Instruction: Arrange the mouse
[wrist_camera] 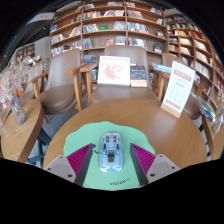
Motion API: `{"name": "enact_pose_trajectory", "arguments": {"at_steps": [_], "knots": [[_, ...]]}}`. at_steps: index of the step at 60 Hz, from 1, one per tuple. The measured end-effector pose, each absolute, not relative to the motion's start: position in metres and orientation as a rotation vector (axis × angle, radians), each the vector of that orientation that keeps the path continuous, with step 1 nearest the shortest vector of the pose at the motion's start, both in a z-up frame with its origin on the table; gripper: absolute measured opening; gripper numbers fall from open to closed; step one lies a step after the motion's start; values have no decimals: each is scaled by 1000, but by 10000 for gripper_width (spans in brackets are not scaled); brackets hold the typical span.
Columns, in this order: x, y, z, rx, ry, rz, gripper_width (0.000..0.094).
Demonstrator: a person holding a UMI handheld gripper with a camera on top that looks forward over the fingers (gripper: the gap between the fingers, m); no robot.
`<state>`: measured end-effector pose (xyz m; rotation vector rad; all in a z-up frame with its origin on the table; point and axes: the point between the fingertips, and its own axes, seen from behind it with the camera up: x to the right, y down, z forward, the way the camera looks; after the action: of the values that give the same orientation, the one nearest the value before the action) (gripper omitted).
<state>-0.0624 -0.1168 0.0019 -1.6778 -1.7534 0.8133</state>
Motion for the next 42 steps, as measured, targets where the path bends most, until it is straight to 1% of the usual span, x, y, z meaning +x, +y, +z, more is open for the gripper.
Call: {"name": "enact_pose_trajectory", "arguments": {"at_steps": [2,3,7,12,18,29,42], "knots": [[-56,-116,12,-1674,-1742,832,837],[-51,-115,18,-1670,-1737,842,866],[-28,-109,42,-1641,-1715,870,843],[11,-97,74,-1597,-1692,894,846],[68,-82,102,-1551,-1671,920,847],[169,-57,126,-1545,-1639,942,849],[243,-32,130,-1546,-1611,922,856]]}}
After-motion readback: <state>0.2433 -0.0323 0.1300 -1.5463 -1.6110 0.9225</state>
